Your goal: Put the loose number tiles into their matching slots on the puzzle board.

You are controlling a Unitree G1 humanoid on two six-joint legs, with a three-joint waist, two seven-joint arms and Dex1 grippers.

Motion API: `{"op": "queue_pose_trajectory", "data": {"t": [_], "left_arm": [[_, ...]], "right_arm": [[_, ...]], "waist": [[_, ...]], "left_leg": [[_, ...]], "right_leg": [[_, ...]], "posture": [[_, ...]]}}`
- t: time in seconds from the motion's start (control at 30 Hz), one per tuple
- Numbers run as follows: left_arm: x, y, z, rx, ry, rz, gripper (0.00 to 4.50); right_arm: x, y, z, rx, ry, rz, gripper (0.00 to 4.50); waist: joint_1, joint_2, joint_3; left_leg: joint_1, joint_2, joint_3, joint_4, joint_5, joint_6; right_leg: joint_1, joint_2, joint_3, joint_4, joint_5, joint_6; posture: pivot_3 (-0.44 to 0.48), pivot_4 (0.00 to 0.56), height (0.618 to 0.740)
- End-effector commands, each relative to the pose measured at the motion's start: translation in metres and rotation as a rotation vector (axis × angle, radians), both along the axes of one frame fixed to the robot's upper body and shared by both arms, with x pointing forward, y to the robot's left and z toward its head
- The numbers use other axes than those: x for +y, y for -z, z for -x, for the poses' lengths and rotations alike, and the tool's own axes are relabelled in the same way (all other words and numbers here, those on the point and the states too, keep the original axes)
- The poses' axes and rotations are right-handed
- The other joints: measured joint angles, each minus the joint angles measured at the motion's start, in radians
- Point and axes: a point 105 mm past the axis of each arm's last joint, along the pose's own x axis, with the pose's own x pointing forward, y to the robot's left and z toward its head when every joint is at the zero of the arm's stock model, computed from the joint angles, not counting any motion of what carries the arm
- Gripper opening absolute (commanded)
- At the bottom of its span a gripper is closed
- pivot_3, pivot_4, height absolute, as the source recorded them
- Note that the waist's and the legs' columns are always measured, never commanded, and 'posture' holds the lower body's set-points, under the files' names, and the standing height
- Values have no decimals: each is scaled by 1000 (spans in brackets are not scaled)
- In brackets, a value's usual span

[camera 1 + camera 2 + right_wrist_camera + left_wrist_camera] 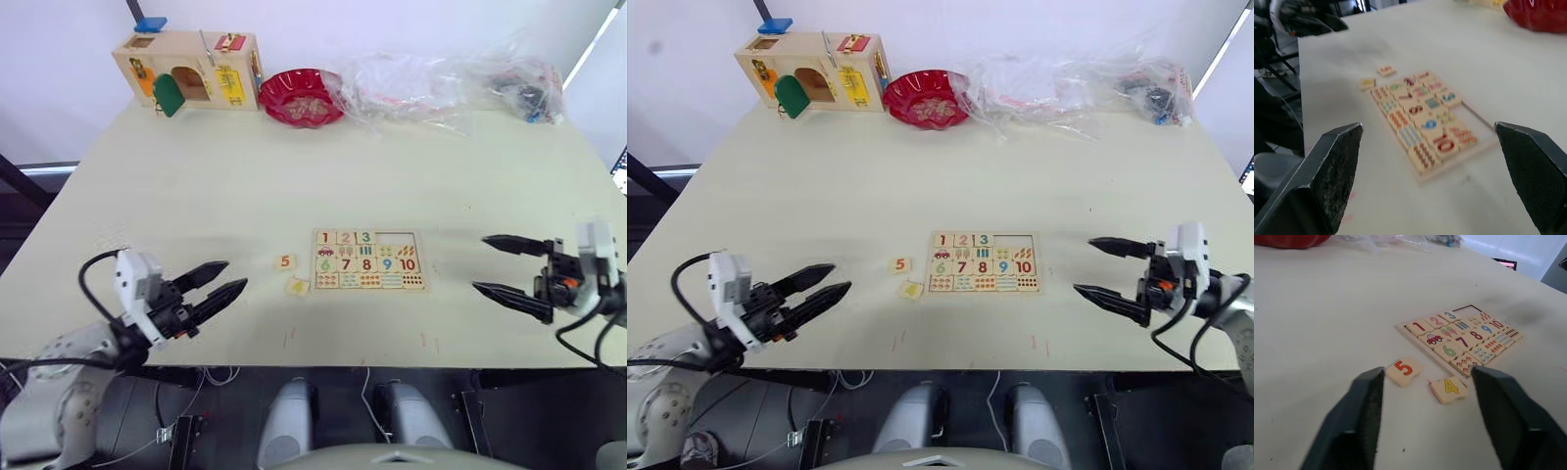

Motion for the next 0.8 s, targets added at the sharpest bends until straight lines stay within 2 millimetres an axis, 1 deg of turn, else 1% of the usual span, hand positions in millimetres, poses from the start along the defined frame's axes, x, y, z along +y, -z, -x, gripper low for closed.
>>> {"op": "queue_pose_trajectory", "data": {"t": [0.03, 0.27, 0.6, 0.7, 0.8], "left_arm": [[7, -3, 8, -14, 17, -10, 4491], [21, 7, 11, 17, 11, -52, 4491], [20, 10, 13, 36, 29, -73, 4491], [18, 8, 12, 37, 48, -78, 4491], [11, 3, 8, 17, 98, -106, 4491]], "right_arm": [[-10, -9, 8, -34, 18, 20, 4500], [-19, -5, 17, -19, 69, 27, 4500], [-20, -8, 14, -36, 93, 13, 4500], [-19, -9, 14, -47, 94, 10, 4500], [-15, -13, 15, -58, 79, 4, 4500]], "waist": [[-1, 0, 0], [-1, 0, 0], [-2, 0, 0], [-2, 0, 0], [0, 0, 0]], "left_leg": [[0, 0, 0, 0, 0, 0], [0, 1, 0, 0, 0, 0], [0, 2, -1, -1, 0, 0], [0, 2, -1, -1, 0, 0], [0, 2, -1, -1, 0, 0]], "right_leg": [[0, 0, 0, 0, 0, 0], [-1, 0, 0, 0, -1, 1], [-1, -1, 1, -1, -1, 1], [-1, -2, 1, -1, -1, 1], [-2, -2, 1, -1, -1, 1]], "posture": [[0, 150, 740], [0, 150, 740], [0, 150, 740], [0, 150, 740], [0, 150, 740]]}}
